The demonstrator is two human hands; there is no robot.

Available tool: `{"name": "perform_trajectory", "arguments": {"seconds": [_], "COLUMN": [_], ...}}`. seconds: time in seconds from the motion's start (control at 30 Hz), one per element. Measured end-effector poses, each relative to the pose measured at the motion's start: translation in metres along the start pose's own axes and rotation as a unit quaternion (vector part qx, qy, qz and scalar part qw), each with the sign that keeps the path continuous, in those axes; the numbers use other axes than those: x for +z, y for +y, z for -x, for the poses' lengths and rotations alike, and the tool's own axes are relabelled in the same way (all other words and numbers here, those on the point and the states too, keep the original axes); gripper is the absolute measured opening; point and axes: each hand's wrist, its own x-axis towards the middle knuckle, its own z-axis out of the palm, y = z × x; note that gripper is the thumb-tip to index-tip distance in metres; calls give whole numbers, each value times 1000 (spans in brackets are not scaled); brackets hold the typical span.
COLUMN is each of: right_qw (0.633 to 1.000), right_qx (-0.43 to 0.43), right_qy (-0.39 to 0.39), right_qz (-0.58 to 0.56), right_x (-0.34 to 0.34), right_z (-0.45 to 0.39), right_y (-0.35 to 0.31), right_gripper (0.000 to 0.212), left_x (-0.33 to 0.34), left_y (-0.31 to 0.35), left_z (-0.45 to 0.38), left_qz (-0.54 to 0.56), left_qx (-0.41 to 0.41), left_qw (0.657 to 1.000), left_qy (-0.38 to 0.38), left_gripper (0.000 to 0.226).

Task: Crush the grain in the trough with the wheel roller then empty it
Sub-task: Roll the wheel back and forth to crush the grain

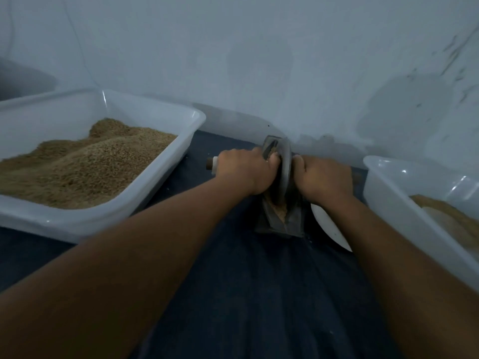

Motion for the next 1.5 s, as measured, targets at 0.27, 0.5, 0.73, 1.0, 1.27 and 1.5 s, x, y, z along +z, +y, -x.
{"name": "perform_trajectory", "arguments": {"seconds": [0.27,0.5,0.73,1.0,1.27,1.5], "right_qw": [1000,998,998,997,995,993], "right_qx": [-3,-16,11,46,72,76], "right_qy": [21,53,7,-28,-57,-89], "right_qz": [-14,-25,-56,-51,-28,-11], "right_x": [-14,-11,-7,10,25,32], "right_z": [26,32,25,-2,-43,-82], "right_y": [-5,-1,0,6,10,13], "right_gripper": [46,52,45,48,58,63], "left_x": [-3,-3,1,5,12,13], "left_y": [-3,0,1,5,4,-1], "left_z": [25,30,21,-8,-51,-80], "left_qz": [-17,-35,-45,-56,-39,-25], "left_qx": [33,48,52,51,20,24], "left_qw": [999,997,996,996,999,999], "left_qy": [29,51,55,53,-1,-18], "left_gripper": [69,68,69,66,69,66]}}
